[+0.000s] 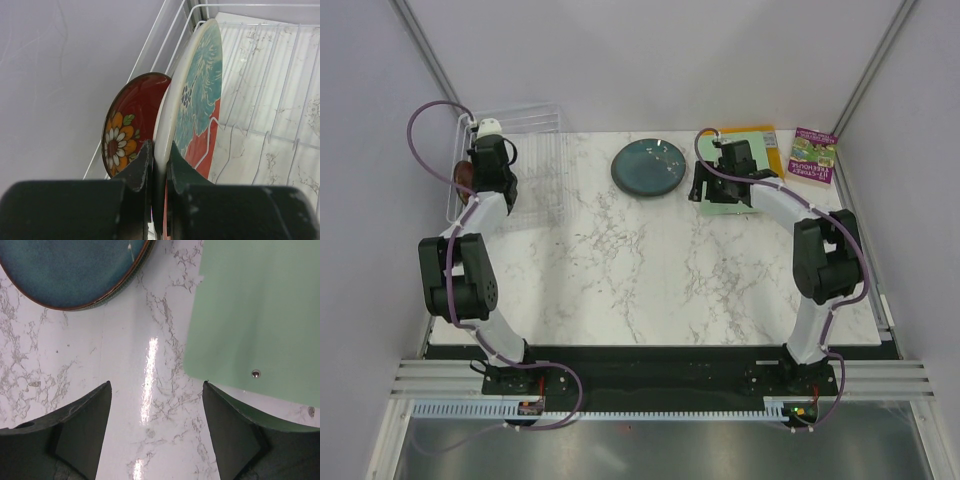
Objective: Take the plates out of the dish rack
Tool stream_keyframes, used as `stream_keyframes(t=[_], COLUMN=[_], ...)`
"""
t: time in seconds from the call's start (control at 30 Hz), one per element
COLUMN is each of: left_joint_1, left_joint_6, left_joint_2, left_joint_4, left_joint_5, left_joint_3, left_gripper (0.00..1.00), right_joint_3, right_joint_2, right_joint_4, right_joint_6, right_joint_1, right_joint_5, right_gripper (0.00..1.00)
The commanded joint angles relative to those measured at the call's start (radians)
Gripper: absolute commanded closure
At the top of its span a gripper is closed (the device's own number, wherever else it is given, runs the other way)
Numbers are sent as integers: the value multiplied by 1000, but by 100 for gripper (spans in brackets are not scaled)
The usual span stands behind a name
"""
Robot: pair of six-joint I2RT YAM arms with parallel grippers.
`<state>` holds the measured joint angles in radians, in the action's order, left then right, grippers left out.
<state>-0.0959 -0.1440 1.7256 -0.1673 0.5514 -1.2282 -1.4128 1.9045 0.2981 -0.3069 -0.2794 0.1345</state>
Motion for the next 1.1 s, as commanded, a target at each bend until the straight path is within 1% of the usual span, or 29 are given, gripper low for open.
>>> stream_keyframes(t=[0.0, 0.2, 0.37, 0.57, 0.77, 0.83, 0.87, 0.9, 0.93, 0.97, 1.0, 1.03, 1.07], left_joint_1=[-18, -2, 28, 68, 85, 88, 114, 116, 117, 120, 125, 128, 130], left_joint_6=[31, -57, -103, -130, -137, -112, -64, -18, 18, 88, 125, 167, 248], left_joint_2=[-20, -73, -139, -214, -262, -300, -313, -345, -359, -372, -406, -423, -443], left_joint_4=[-142, -164, -179, -195, -166, -123, -92, 11, 56, 93, 162, 210, 236], left_joint_5=[111, 145, 144, 125, 117, 92, 78, 55, -11, -37, -115, -148, -186], left_joint_3=[-54, -91, -119, -132, -160, -171, -177, -189, -215, -223, -232, -229, -220], left_gripper=[98, 98, 98, 98, 98, 98, 98, 98, 98, 98, 98, 98, 98], right_joint_3=[26, 49, 57, 78, 90, 89, 87, 84, 77, 71, 49, 38, 28], right_joint_2=[-79, -110, -114, -127, -137, -143, -145, -151, -154, -163, -170, -173, -183], right_joint_4=[-31, -31, -30, -31, -31, -31, -31, -33, -33, -30, -22, -4, -1], right_joint_6=[9, 9, 8, 6, 5, 2, 3, 0, -1, -3, -1, 2, 2], right_joint_1=[-10, -20, -29, -37, -46, -49, -50, -55, -58, -64, -84, -93, -101], right_joint_5=[2, -13, -16, -16, -15, -10, -3, 8, 14, 5, -28, -36, -33], right_gripper=[20, 20, 20, 20, 20, 20, 20, 20, 20, 20, 20, 19, 19])
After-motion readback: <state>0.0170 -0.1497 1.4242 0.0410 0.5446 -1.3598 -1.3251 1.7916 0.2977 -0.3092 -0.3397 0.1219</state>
